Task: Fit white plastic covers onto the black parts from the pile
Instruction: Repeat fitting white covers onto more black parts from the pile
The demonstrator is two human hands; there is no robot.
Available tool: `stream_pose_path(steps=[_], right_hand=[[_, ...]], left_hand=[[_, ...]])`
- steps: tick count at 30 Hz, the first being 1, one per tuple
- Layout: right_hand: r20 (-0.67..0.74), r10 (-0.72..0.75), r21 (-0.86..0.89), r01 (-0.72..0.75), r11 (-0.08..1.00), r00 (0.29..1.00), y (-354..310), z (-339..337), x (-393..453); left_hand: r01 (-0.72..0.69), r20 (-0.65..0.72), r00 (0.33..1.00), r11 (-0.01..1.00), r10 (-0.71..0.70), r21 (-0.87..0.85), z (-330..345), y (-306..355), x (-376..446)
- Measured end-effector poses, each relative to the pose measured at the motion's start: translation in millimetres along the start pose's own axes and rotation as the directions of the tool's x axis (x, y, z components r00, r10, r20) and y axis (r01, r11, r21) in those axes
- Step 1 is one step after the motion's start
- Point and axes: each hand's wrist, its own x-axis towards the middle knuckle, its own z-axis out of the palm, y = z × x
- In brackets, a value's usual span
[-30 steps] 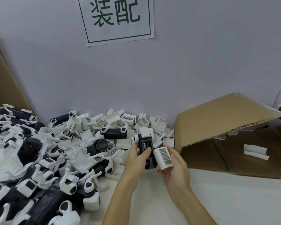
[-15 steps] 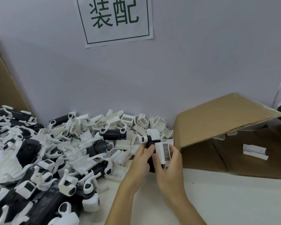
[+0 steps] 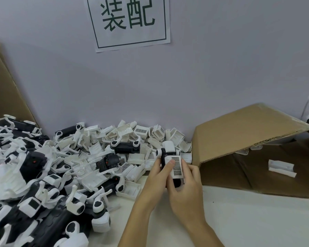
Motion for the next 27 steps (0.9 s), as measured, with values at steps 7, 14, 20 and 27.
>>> stream_pose_path(steps=[7, 14, 20, 27], right_hand=[[0.023, 0.02, 0.007, -0.02, 1.0, 1.0, 1.9, -0.8, 0.5], [0.045, 0.075, 0.099, -0.079, 0.992, 0.996, 1.6, -0.8, 3.2], [0.064, 0.044, 0.066, -0.048, 0.997, 0.997, 1.4, -1.0, 1.1], [0.09, 0.053, 0.085, -0.061, 0.995, 0.995, -2.3, -5.4, 3.4]], left_hand=[[-0.031, 0.019, 0.999, 0.999, 0.031, 0.01, 1.3, -2.3, -0.6], [-0.039, -0.039, 0.999, 0.999, 0.038, -0.02, -0.9, -5.9, 2.5], [-0.047, -0.067, 0.997, 0.997, 0.042, -0.063, -3.8, -6.6, 3.9], [-0.095, -0.066, 0.993, 0.994, 0.099, 0.054, -1.3, -8.7, 2.8]])
